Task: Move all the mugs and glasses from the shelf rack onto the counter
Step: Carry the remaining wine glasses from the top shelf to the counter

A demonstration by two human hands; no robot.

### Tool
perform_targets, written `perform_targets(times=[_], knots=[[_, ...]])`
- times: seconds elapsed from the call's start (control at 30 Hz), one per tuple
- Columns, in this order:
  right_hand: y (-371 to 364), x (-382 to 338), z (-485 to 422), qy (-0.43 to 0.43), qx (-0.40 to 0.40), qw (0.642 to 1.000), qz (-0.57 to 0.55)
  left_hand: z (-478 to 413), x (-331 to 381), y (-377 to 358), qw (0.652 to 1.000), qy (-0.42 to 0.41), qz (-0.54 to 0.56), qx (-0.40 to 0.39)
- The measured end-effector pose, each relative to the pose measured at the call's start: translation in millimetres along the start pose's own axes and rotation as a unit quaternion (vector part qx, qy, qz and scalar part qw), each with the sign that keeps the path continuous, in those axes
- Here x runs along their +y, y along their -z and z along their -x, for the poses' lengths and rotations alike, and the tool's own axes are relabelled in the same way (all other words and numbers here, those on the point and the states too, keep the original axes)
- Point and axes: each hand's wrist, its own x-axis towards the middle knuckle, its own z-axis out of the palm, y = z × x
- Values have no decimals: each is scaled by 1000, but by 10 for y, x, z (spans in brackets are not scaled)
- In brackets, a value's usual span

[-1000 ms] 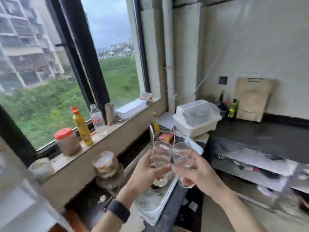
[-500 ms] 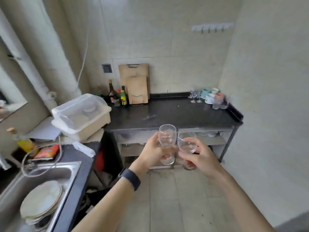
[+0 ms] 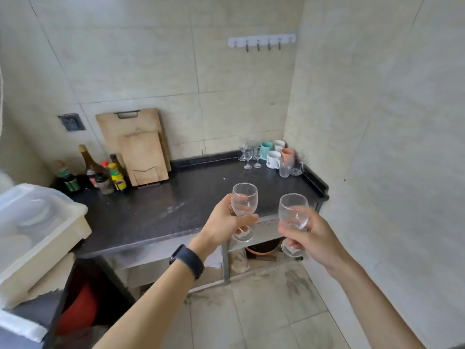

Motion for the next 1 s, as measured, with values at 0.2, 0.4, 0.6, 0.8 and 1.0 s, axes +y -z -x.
perform_targets(times=[0.2, 0.4, 0.6, 0.8, 1.0], knots=[[190, -6, -924, -11, 5, 1000, -5, -1034, -103, 164, 1000, 12, -11, 10], [492, 215, -1892, -42, 13, 999, -7, -1996, -366, 11, 999, 46, -23, -3], [867, 450, -3045, -58, -15, 998, 14, -3050, -644, -252, 996, 73, -47, 21], [1177, 618, -4036, -94, -52, 994, 33, -3854, -815, -521, 988, 115, -79, 58], [1220, 793, -4820, -126, -80, 987, 55, -4482, -955, -599, 984, 144, -71, 73]])
